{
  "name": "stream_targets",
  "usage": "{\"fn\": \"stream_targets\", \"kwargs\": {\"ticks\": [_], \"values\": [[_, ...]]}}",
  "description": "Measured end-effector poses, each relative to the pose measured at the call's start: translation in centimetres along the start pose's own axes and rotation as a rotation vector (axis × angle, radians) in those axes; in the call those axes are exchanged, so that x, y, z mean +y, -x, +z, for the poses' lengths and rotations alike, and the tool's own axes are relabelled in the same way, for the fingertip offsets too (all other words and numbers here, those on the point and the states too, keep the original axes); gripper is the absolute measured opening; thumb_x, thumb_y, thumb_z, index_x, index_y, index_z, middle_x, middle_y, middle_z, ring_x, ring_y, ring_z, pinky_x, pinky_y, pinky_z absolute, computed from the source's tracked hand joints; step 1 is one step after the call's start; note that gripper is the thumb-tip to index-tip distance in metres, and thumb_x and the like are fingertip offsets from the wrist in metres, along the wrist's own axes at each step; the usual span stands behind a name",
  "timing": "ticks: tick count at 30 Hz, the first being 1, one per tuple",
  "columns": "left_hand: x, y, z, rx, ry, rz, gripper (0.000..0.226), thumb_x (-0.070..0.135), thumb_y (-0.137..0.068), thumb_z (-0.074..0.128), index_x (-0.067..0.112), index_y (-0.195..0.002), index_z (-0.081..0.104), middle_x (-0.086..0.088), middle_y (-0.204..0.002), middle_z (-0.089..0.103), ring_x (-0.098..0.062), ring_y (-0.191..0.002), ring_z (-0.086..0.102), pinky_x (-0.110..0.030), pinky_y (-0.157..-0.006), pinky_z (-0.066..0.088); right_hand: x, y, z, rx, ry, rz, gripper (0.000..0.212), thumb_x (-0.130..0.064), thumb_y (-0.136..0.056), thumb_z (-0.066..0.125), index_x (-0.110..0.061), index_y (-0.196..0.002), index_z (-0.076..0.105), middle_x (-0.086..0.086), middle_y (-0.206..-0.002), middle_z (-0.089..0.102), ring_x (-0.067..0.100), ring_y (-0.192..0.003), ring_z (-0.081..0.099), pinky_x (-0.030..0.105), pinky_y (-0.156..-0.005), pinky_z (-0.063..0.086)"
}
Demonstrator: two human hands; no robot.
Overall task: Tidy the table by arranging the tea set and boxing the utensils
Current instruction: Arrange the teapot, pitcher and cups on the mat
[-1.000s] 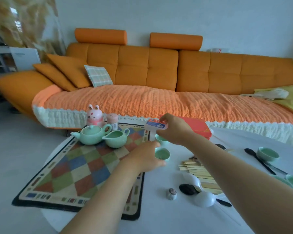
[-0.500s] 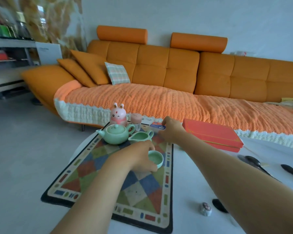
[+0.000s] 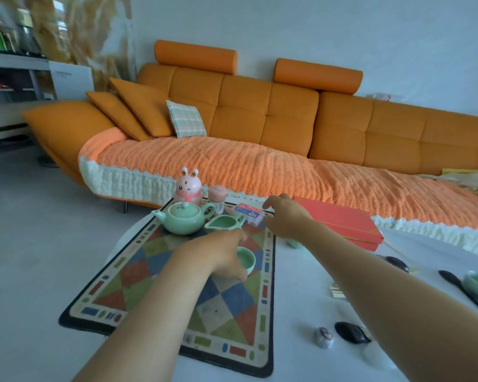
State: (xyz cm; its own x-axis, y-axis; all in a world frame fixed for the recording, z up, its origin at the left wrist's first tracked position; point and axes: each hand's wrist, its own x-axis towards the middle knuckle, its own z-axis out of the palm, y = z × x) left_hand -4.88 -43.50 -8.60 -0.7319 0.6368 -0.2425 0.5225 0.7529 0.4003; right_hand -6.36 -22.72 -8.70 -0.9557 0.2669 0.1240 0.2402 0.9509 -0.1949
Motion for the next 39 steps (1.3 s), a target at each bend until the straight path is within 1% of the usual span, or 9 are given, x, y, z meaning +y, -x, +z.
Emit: {"fn": "stream_targets", "kwargs": {"ticks": [4, 7, 13, 16, 18, 22, 27, 32, 39], "values": [[1.2, 0.2, 0.7, 0.01, -0.014, -0.004, 0.077, 0.044, -0.073, 0.075, 0.03, -0.138, 0.036, 0.004, -0.128, 0.052, -0.02, -0.106, 0.057, -0.042, -0.089, 0.053, 3.0, 3.0, -1.2, 0.034, 0.121, 0.036, 0.038, -0.042, -0.089, 0.052, -0.033, -0.126, 0.056, 0.001, -0.127, 0.051, 0.026, -0.11, 0.058, 0.039, -0.089, 0.05], [1.6, 0.4, 1.1, 0.041, -0.034, -0.008, 0.075, 0.04, -0.079, 0.072, 0.027, -0.142, 0.035, 0.003, -0.136, 0.049, -0.021, -0.113, 0.055, -0.041, -0.092, 0.051, 4.2, 4.6, -1.2, -0.02, 0.184, 0.083, 0.049, -0.049, -0.086, 0.049, -0.031, -0.132, 0.053, 0.004, -0.126, 0.052, 0.029, -0.112, 0.057, 0.039, -0.089, 0.049], [1.6, 0.8, 1.3, 0.08, -0.022, -0.003, 0.058, 0.038, -0.081, 0.07, 0.026, -0.132, 0.046, 0.004, -0.13, 0.05, -0.017, -0.106, 0.055, -0.038, -0.089, 0.051, 4.5, 5.4, 0.3, -0.072, 0.024, 0.12, 0.04, -0.034, -0.092, 0.047, -0.021, -0.13, 0.05, 0.01, -0.124, 0.046, 0.031, -0.104, 0.056, 0.043, -0.086, 0.054], [1.2, 1.3, 1.2, 0.083, -0.004, -0.009, 0.058, 0.039, -0.08, 0.072, 0.028, -0.131, 0.047, 0.006, -0.128, 0.05, -0.016, -0.105, 0.055, -0.037, -0.088, 0.051, 3.8, 6.0, 0.0, -0.081, -0.154, 0.157, 0.06, -0.038, -0.085, 0.063, -0.02, -0.138, 0.043, 0.01, -0.129, 0.042, 0.028, -0.105, 0.054, 0.033, -0.082, 0.05], [0.5, 1.5, 1.0, 0.089, 0.011, -0.017, 0.056, 0.038, -0.079, 0.072, 0.03, -0.128, 0.048, 0.007, -0.126, 0.05, -0.015, -0.103, 0.055, -0.036, -0.088, 0.052, 2.9, 6.6, -0.6, -0.082, -0.21, 0.116, 0.068, -0.044, -0.079, 0.069, -0.021, -0.138, 0.044, 0.007, -0.126, 0.041, 0.023, -0.103, 0.052, 0.032, -0.081, 0.05], [-1.0, 2.2, 0.9, 0.115, 0.009, -0.044, 0.057, 0.039, -0.076, 0.073, 0.028, -0.127, 0.048, 0.006, -0.128, 0.043, -0.017, -0.106, 0.051, -0.038, -0.089, 0.05, -0.1, 8.3, -1.4, -0.095, -0.244, -0.042, 0.058, -0.05, -0.074, 0.068, -0.024, -0.124, 0.056, -0.001, -0.118, 0.041, 0.019, -0.099, 0.055, 0.032, -0.079, 0.053], [-3.5, 4.0, 1.1, 0.208, 0.011, -0.101, 0.062, 0.042, -0.08, 0.069, 0.026, -0.135, 0.047, 0.0, -0.133, 0.04, -0.022, -0.116, 0.05, -0.038, -0.092, 0.047, -4.0, 10.4, -0.8, -0.194, -0.19, -0.201, 0.059, -0.05, -0.074, 0.071, -0.03, -0.127, 0.055, -0.003, -0.119, 0.044, 0.017, -0.106, 0.052, 0.035, -0.09, 0.051], [-5.9, 6.1, 0.9, 0.369, 0.131, -0.132, 0.044, 0.04, -0.071, 0.071, 0.021, -0.109, 0.06, 0.0, -0.114, 0.054, -0.02, -0.1, 0.057, -0.041, -0.084, 0.051, -7.0, 11.5, 1.3, -0.21, -0.263, -0.22, 0.059, -0.05, -0.075, 0.072, -0.033, -0.129, 0.057, -0.001, -0.124, 0.051, 0.019, -0.114, 0.052, 0.037, -0.096, 0.049], [-8.9, 6.4, 1.0, 0.533, 0.214, -0.234, 0.037, 0.041, -0.08, 0.07, 0.019, -0.107, 0.059, -0.003, -0.112, 0.049, -0.023, -0.098, 0.055, -0.032, -0.071, 0.041, -8.7, 11.8, 3.2, -0.119, -0.437, -0.097, 0.068, -0.04, -0.074, 0.079, -0.025, -0.134, 0.052, -0.001, -0.12, 0.06, 0.016, -0.105, 0.058, 0.027, -0.083, 0.048]]}}
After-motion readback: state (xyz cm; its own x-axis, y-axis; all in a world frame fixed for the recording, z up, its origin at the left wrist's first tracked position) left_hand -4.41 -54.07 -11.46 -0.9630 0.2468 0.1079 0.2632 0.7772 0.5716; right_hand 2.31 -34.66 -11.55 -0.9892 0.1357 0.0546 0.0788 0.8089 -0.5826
